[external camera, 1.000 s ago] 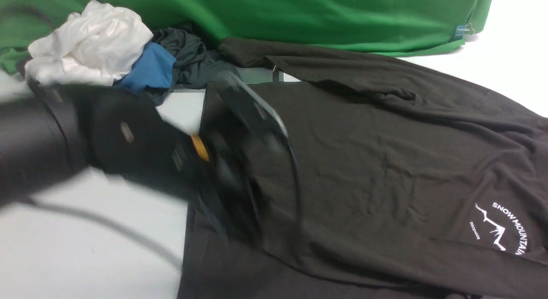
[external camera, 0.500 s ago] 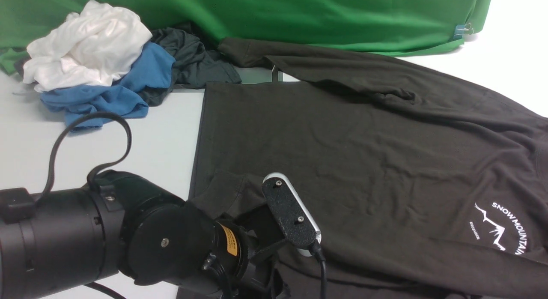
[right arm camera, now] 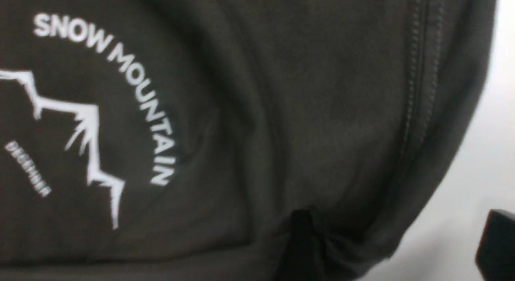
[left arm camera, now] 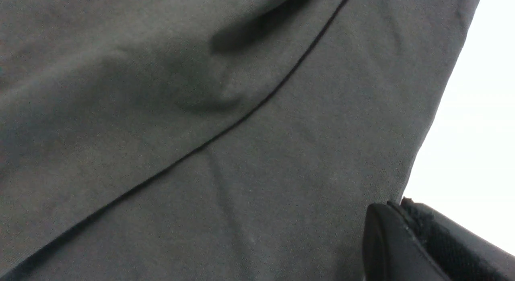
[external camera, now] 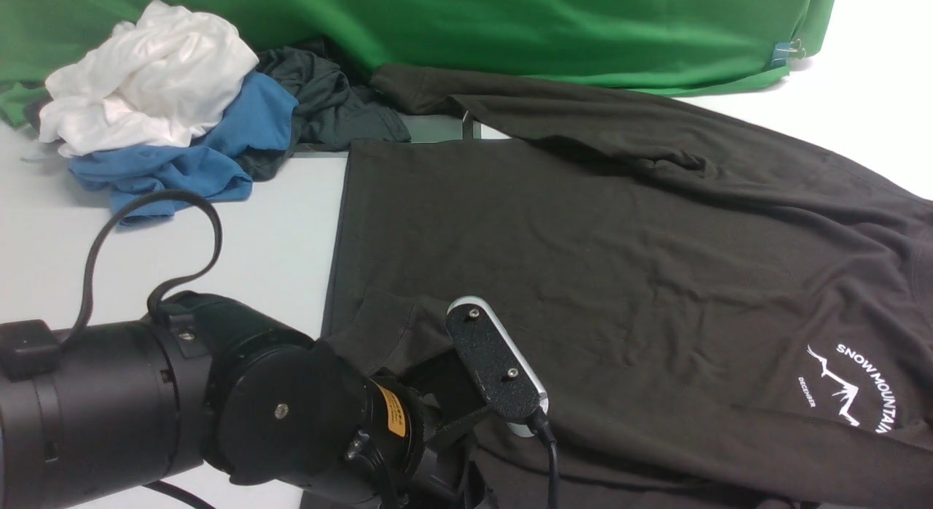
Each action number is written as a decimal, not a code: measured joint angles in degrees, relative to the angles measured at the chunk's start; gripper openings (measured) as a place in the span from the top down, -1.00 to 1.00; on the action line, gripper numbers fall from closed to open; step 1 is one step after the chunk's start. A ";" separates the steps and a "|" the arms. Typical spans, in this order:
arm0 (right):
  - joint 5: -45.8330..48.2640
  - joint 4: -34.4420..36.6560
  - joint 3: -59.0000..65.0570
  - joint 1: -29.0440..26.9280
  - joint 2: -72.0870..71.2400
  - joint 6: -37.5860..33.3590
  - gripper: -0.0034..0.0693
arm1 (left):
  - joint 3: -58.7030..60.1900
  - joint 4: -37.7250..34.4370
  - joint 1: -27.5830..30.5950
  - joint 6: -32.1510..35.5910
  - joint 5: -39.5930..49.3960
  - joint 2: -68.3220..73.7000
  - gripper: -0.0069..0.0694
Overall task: Fold a long-sleeved shirt on a white desktop.
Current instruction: 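Grab the top left corner of the dark shirt with the left gripper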
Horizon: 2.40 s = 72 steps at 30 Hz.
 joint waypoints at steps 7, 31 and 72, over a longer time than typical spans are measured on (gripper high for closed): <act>-1.94 0.16 -1.79 0.00 5.78 -2.49 0.04 | 0.00 -0.41 0.00 0.00 -0.07 0.00 0.77; 8.03 -14.45 -5.94 0.00 0.78 2.97 0.76 | 0.00 6.29 0.00 0.08 9.09 0.00 0.77; 11.81 -7.71 -45.74 21.37 20.30 -3.64 0.10 | -4.91 6.51 14.02 -6.87 7.12 -8.81 0.77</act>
